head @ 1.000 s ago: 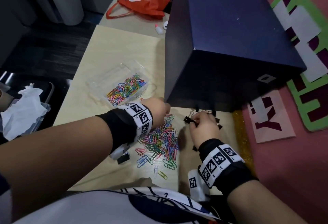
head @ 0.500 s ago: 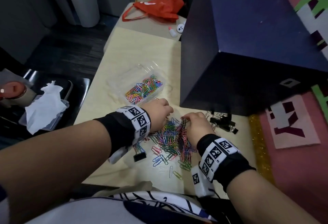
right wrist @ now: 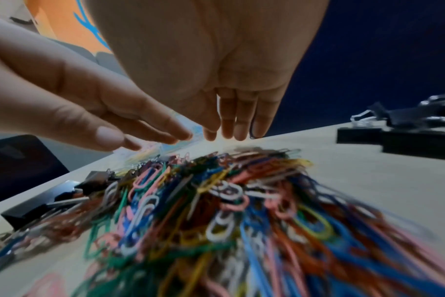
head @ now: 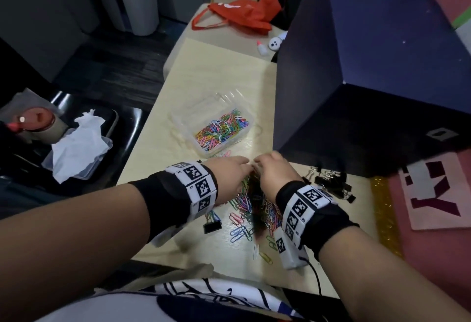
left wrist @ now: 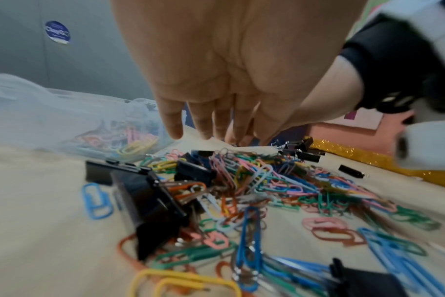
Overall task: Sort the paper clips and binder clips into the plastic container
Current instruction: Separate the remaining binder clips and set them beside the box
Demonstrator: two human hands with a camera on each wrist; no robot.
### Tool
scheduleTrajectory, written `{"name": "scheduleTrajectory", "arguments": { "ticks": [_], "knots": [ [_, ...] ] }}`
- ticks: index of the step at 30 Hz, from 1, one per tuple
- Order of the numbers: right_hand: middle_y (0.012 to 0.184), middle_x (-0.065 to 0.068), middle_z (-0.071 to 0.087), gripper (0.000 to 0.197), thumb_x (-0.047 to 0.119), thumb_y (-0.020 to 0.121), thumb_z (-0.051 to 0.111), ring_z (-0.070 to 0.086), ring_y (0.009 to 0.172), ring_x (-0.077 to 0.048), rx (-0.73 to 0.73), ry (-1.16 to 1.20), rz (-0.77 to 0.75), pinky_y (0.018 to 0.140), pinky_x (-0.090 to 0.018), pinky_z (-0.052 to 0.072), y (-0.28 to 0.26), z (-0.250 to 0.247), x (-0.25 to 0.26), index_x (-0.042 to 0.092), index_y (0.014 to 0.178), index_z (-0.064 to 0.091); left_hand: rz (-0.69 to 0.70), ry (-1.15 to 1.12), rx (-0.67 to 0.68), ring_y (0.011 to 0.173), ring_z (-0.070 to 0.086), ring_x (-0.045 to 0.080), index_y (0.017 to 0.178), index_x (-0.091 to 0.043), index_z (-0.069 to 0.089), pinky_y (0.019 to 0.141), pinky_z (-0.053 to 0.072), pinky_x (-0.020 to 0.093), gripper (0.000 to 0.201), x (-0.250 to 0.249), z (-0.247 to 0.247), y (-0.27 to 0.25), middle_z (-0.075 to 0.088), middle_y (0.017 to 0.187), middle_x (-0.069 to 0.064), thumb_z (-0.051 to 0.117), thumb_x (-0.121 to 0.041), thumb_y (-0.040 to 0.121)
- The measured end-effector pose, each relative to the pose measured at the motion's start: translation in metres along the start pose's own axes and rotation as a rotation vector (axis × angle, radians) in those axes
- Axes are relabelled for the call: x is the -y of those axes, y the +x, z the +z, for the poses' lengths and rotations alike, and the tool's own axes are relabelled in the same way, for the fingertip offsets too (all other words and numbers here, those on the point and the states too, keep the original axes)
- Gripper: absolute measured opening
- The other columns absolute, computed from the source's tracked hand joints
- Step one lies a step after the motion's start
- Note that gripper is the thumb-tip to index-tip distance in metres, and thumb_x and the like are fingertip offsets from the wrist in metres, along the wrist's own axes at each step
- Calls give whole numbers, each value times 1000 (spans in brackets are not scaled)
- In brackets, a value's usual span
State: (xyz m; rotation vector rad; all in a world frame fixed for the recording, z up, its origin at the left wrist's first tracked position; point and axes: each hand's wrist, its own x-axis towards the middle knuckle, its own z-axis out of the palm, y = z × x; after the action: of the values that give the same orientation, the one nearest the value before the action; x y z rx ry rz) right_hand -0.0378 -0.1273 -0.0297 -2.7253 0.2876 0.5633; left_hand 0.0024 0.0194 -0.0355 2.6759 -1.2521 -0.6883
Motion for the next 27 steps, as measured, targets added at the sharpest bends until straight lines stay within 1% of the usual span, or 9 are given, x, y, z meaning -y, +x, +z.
{"name": "scheduleTrajectory", "arguments": {
  "ticks": [4, 7, 10, 14, 16, 19, 21, 24, 27],
  "knots": [
    [143, -4, 39, 53, 2, 88, 45, 40, 131, -26, 21, -73, -114, 109, -36, 35, 20, -1, 14, 18, 138, 44, -160, 25, -21, 107, 54, 28, 127, -14, 52, 90, 50, 42, 37, 10, -2, -16, 50, 119, 7, 46, -14, 90],
    [157, -1, 21, 69, -4, 82, 44, 26, 141, -27, 101, -151, -224, 114, -42, 29, 27, 2, 25, 20, 146, 32, -250, -2, -73, 111, 49, 28, 129, -16, 49, 91, 50, 42, 40, 19, 0, -24, 48, 116, 7, 48, -12, 89],
    [160, 2, 9, 81, -4, 78, 44, 17, 145, -24, 147, -226, -270, 115, -44, 26, 28, 5, 28, 24, 150, 21, -272, -24, -112, 107, 51, 27, 130, -14, 48, 90, 51, 42, 42, 27, 1, -27, 48, 113, 7, 48, -9, 88],
    [159, 3, 13, 68, 0, 83, 40, 14, 145, -22, 127, -258, -247, 117, -41, 20, 13, 8, 19, 22, 147, 28, -271, 6, -99, 107, 51, 27, 124, -15, 51, 87, 51, 43, 38, 30, -1, -26, 49, 114, 6, 50, -8, 86],
    [157, 3, 20, 64, 2, 84, 39, 17, 144, -22, 120, -252, -218, 115, -40, 21, 3, 8, 15, 22, 145, 32, -281, 36, -63, 109, 51, 27, 125, -17, 52, 85, 52, 43, 39, 32, -4, -24, 50, 116, 5, 50, -9, 87],
    [147, -2, 36, 60, 2, 81, 40, 30, 136, -25, 105, -277, -185, 110, -41, 29, -3, 7, 15, 20, 139, 39, -266, 86, 2, 107, 52, 26, 125, -22, 55, 80, 53, 42, 37, 33, -6, -23, 51, 115, 3, 49, -14, 89],
    [136, -4, 45, 54, 3, 84, 40, 39, 128, -27, 42, -288, -185, 104, -41, 35, -1, 7, 19, 21, 135, 43, -254, 121, 25, 107, 52, 26, 125, -25, 56, 78, 53, 40, 36, 33, -6, -24, 51, 116, 2, 48, -17, 91],
    [134, -1, 48, 49, 8, 90, 42, 46, 122, -27, -19, -260, -264, 100, -40, 40, 7, 10, 24, 25, 135, 44, -222, 143, -5, 109, 50, 27, 126, -24, 56, 81, 52, 41, 34, 32, -4, -28, 51, 118, 3, 49, -23, 92],
    [136, 2, 47, 51, 9, 90, 44, 47, 119, -27, 32, -302, -313, 97, -39, 41, 12, 15, 28, 28, 136, 43, -192, 149, -18, 112, 48, 26, 126, -24, 54, 82, 49, 40, 37, 28, -3, -31, 51, 118, 4, 52, -36, 91]
  ]
}}
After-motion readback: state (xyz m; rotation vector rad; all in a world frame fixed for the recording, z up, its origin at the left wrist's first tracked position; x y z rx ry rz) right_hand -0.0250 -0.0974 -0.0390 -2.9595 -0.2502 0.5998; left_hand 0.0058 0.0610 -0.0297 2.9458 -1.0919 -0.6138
